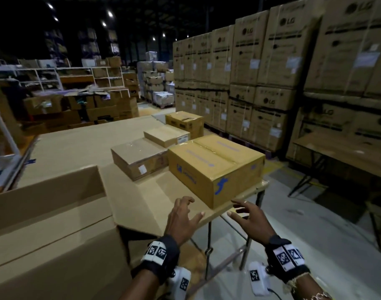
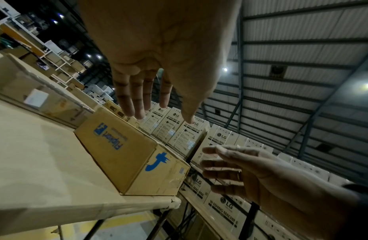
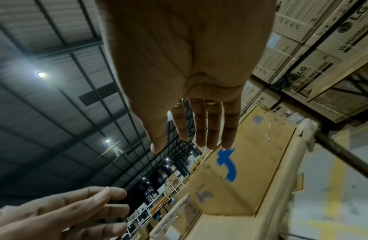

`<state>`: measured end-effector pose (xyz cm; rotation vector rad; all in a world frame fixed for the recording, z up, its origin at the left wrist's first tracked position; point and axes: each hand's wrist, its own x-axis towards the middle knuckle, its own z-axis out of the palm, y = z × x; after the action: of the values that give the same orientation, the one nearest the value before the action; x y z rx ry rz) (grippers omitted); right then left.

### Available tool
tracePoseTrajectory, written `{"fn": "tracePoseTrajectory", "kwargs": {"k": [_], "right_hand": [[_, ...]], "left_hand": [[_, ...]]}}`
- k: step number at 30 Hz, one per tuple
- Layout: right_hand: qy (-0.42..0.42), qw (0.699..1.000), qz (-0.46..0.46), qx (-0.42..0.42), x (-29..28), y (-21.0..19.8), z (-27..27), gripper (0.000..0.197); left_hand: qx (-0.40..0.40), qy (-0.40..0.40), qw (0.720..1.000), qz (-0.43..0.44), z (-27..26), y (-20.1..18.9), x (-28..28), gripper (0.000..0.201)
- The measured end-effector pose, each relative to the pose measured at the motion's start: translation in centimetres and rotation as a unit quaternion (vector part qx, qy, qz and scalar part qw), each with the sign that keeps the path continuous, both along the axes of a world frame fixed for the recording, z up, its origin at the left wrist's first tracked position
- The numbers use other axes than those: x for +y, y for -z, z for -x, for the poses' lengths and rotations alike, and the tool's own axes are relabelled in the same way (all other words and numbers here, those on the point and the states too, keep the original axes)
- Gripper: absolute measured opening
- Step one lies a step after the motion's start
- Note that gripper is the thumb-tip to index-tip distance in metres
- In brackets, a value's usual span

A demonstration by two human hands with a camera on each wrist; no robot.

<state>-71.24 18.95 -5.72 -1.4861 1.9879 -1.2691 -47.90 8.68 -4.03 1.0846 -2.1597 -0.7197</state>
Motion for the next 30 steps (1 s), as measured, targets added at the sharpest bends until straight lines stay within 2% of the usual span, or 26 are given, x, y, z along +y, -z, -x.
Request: {"fn": "tracePoseTrajectory", "kwargs": {"k": [7, 12, 15, 19, 24, 30], "right_hand": [[0.016, 0.999, -0.028, -0.008, -0.1, 1.4, 8.4, 0.058], [0.035, 0.999, -0.017, -0.001, -3.6, 0.3, 11.9, 0.076], [0.046, 0.997, -0.05, 0.046, -6.6, -0.8, 14.3, 0.086], [0.061, 0.986, -0.097, 0.125, -11.9, -2.1, 18.4, 0.091], [0.09, 0.961, -0.158, 0.209, -19.1, -2.5, 23.4, 0.099], [0.105, 0.94, -0.231, 0.229, -24.1, -2.8, 28.9, 0.117]], "left_hand": [[0.003, -0.032, 0.999, 0.001, 7.2, 0.6, -1.6, 0.043], [-0.004, -0.022, 0.999, 0.037, 10.6, 0.6, -4.0, 0.041], [-0.023, -0.025, 0.999, 0.038, 12.9, 0.6, -6.0, 0.042], [-0.026, -0.053, 0.998, 0.022, 15.6, 1.0, -8.7, 0.032], [-0.012, -0.081, 0.997, -0.014, 18.4, 2.0, -12.6, 0.038], [-0.054, -0.094, 0.994, -0.029, 21.9, 3.6, -15.4, 0.045]]}}
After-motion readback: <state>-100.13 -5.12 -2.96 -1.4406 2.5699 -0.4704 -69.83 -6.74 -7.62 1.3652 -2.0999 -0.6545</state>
